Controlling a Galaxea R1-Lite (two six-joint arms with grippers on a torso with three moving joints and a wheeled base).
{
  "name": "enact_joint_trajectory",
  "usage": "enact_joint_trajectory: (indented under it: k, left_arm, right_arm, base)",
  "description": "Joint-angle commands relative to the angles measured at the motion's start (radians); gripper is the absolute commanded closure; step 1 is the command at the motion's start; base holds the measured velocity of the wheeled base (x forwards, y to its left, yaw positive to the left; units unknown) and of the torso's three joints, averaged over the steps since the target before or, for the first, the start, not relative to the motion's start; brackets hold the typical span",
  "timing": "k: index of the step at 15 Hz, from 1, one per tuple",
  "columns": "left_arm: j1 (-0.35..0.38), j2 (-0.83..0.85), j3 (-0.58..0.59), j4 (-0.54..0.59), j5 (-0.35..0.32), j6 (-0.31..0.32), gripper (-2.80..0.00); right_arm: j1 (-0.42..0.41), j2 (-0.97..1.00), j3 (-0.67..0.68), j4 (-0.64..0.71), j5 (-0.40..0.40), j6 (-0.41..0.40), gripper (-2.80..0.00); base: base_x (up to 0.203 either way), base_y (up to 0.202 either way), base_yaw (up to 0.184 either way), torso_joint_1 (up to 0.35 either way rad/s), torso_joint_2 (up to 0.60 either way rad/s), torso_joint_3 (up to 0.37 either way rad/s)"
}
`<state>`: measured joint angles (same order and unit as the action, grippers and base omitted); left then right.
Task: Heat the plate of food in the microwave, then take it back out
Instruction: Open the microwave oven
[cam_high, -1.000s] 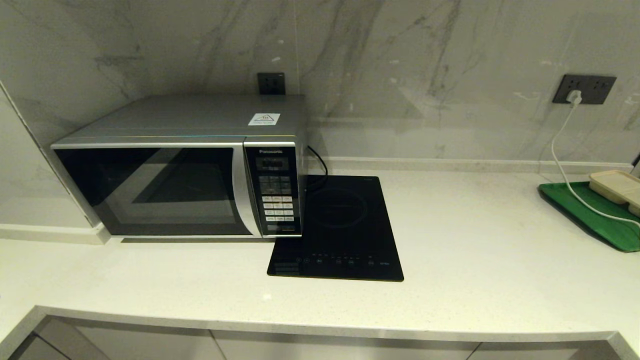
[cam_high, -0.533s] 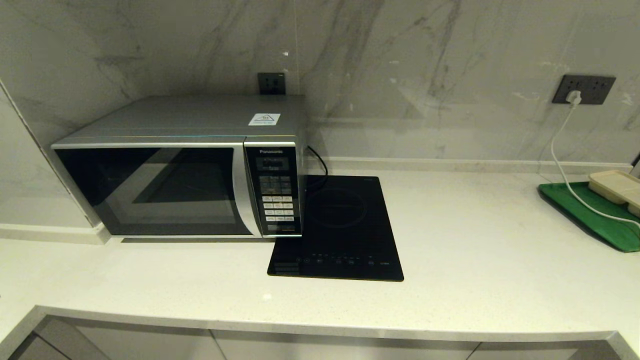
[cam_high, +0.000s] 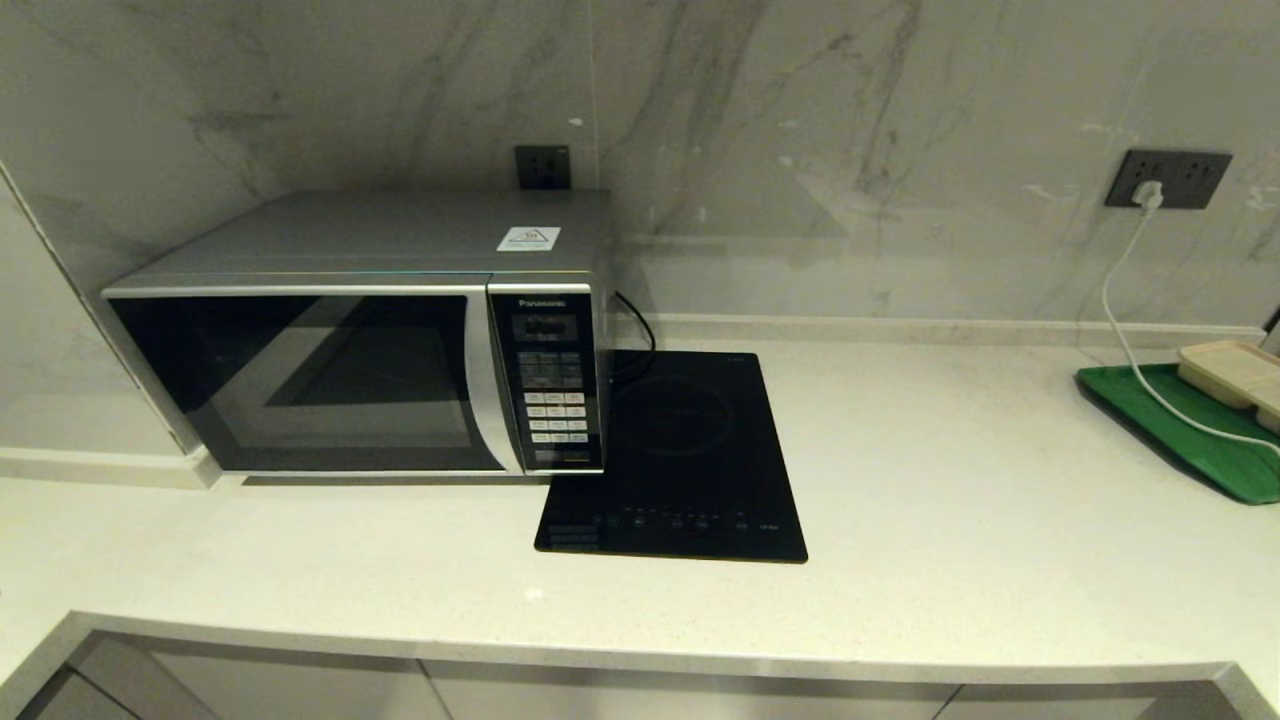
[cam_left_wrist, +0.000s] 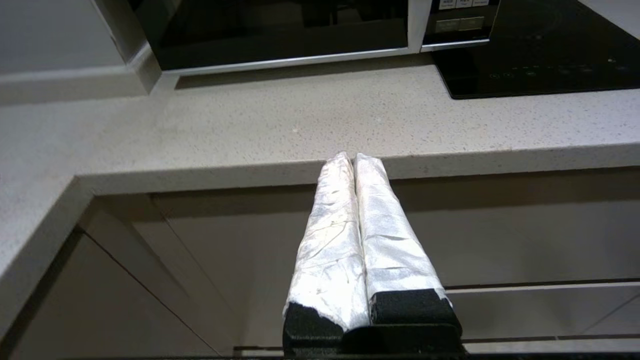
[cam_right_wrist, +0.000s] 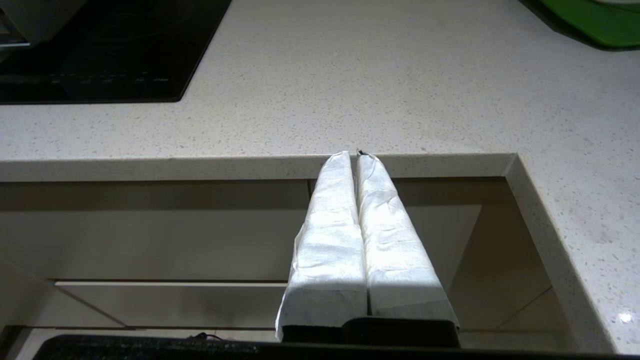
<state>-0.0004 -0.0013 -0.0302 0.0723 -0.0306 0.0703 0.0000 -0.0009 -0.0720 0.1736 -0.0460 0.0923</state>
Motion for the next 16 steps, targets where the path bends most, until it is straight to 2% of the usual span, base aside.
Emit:
enact_joint_trajectory:
  k: [1,4,7,10,12,14,16]
  left_arm:
    - [0.0,0.0,-0.004,0.001,0.015,-0.012,0.0]
    - [0.0,0.0,-0.002,-0.002,0.017,-0.012,0.0]
    - [0.003,0.0,-0.005,0.003,0.037,-0.042,0.0]
    - [0.005,0.002,-0.015,0.017,0.033,-0.006,0.0]
    - [0.003,0.066,-0.143,0.059,0.029,-0.015,0.0]
    - [-0.002,0.202,-0.405,0.121,0.015,-0.057,0.0]
    - [-0.012,0.386,-0.619,0.22,-0.019,-0.106,0.0]
  right_arm:
    - [0.0,0.001,0.0,0.001,0.0,0.001,0.0]
    - [0.001,0.001,0.0,0.001,0.0,0.001,0.0]
    - [0.0,0.001,0.0,0.001,0.0,0.001,0.0]
    - [0.001,0.001,0.0,0.001,0.0,0.001,0.0]
    - [0.0,0.001,0.0,0.001,0.0,0.0,0.0]
    - [0.001,0.001,0.0,0.001,0.0,0.0,0.0]
    - [0.0,0.001,0.0,0.001,0.0,0.001,0.0]
  base:
    - [0.0,0.0,0.0,0.0,0.0,0.0]
    - [0.0,0.0,0.0,0.0,0.0,0.0]
    - [0.0,0.0,0.0,0.0,0.0,0.0]
    - [0.0,0.0,0.0,0.0,0.0,0.0]
    - [0.0,0.0,0.0,0.0,0.0,0.0]
    - [0.0,0.0,0.0,0.0,0.0,0.0]
    - [0.0,0.0,0.0,0.0,0.0,0.0]
